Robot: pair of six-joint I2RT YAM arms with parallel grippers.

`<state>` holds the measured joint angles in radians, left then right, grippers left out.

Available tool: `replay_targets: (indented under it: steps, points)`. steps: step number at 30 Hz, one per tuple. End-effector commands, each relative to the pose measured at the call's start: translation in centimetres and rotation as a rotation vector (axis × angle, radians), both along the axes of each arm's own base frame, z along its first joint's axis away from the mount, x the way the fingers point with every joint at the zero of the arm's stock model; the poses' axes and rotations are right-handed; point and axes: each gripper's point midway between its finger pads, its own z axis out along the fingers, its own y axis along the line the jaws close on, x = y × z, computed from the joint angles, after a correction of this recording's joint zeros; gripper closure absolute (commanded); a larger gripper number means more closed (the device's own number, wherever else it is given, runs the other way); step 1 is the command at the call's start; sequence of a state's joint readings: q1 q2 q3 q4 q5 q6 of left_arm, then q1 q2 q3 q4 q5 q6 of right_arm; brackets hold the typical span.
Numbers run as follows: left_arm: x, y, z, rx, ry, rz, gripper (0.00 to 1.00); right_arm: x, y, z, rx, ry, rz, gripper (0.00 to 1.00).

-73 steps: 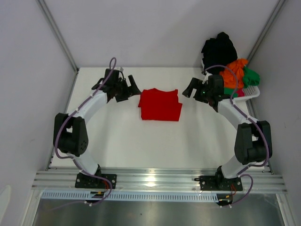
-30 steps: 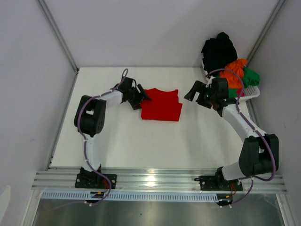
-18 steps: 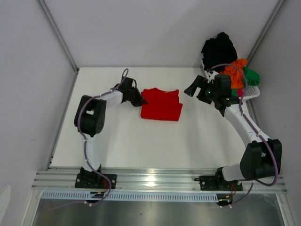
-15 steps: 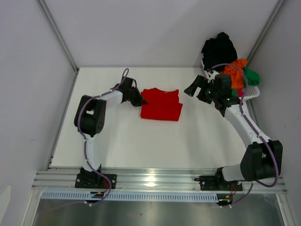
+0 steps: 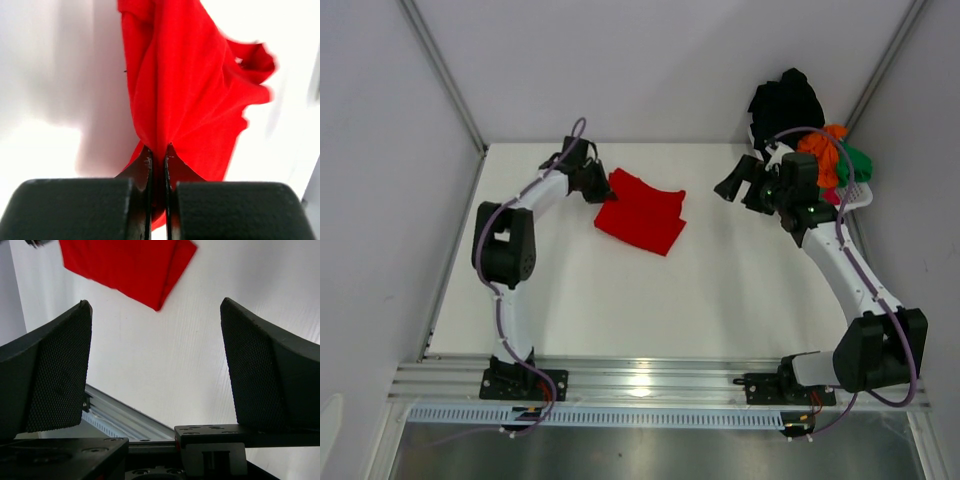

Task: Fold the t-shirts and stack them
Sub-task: Neatly place the folded tshirt to the corner

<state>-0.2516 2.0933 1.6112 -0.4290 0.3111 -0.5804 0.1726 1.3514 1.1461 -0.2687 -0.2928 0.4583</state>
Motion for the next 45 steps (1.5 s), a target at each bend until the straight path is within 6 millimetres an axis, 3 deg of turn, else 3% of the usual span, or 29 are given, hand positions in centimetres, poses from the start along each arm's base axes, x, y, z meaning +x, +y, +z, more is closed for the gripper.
replay_targets:
  steps: [1,2,3,6,8,9,10,11,12,13,14,16,20,21,24,26,30,35,38,43,44,45]
  points:
    - [2.9,5.2,5.1,0.08,-0.125,0.033,0.99,0.8,-1.0,3.8,-0.043,-0.091,-0.034,0.01]
    - [3.6,6.0,5.8,0.091,-0.14,0.049,0.99,0.8,-1.5,4.0,-0.065,-0.103,-0.05,0.01]
    - [3.7,7.3,5.0,0.124,-0.117,0.064,0.99,1.0,-2.3,4.4,-0.09,-0.125,-0.091,0.01]
    - [6.1,11.1,7.4,0.191,-0.178,0.105,1.0,1.5,-3.7,5.1,-0.119,-0.167,-0.144,0.01]
    - [7.0,13.7,6.4,0.246,-0.16,0.118,0.99,1.9,-4.2,5.4,-0.129,-0.178,-0.167,0.01]
    - [8.3,15.1,8.7,0.3,-0.211,0.117,0.99,2.3,-4.4,5.1,-0.138,-0.169,-0.173,0.01]
    - [8.7,16.8,8.4,0.337,-0.202,0.131,0.99,2.6,-4.5,5.3,-0.142,-0.173,-0.183,0.01]
    - [9.1,17.4,6.5,0.371,-0.169,0.115,0.99,2.8,-4.6,5.1,-0.147,-0.17,-0.188,0.01]
    - [10.5,18.7,8.8,0.414,-0.239,0.113,0.99,3.1,-4.8,5.0,-0.148,-0.166,-0.197,0.01]
    - [10.8,21.3,8.4,0.465,-0.227,0.15,0.99,3.4,-4.8,4.4,-0.152,-0.154,-0.199,0.01]
    - [11.5,22.3,7.8,0.495,-0.232,0.154,0.99,3.6,-5.1,4.3,-0.159,-0.154,-0.215,0.01]
    - [12.2,25.4,7.7,0.598,-0.247,0.199,0.99,4.2,-5.3,3.4,-0.167,-0.137,-0.232,0.01]
    - [12.6,29.2,6.9,0.655,-0.245,0.228,0.99,5.2,-6.0,1.5,-0.184,-0.101,-0.286,0.01]
    - [12.8,29.4,5.7,0.59,-0.218,0.236,1.0,5.4,-6.0,1.2,-0.184,-0.092,-0.286,0.01]
    - [13.0,33.6,7.9,0.531,-0.251,0.353,0.99,6.4,-5.5,-0.1,-0.158,-0.063,-0.284,0.01]
    - [12.8,35.3,7.9,0.57,-0.26,0.37,0.99,7.1,-5.0,-0.3,-0.15,-0.063,-0.271,0.01]
    - [14.4,37.0,8.6,0.712,-0.347,0.323,0.99,9.1,-4.0,-1.6,-0.136,-0.03,-0.253,0.01]
    - [15.6,39.5,6.7,1.058,-0.331,0.216,0.99,10.3,-2.5,-2.9,-0.156,-0.004,-0.228,0.01]
    - [16.0,41.4,6.4,1.077,-0.331,0.283,0.99,10.7,-1.6,-3.7,-0.163,0.023,-0.21,0.0]
    - [16.7,41.6,7.2,1.091,-0.368,0.301,0.98,11.1,-0.8,-3.9,-0.189,0.039,-0.189,0.01]
    - [16.6,41.7,7.2,1.092,-0.366,0.305,0.94,11.1,-0.7,-3.7,-0.189,0.034,-0.186,0.01]
    - [16.6,41.7,7.3,1.091,-0.365,0.311,0.6,11.0,-0.3,-3.7,-0.191,0.032,-0.177,0.01]
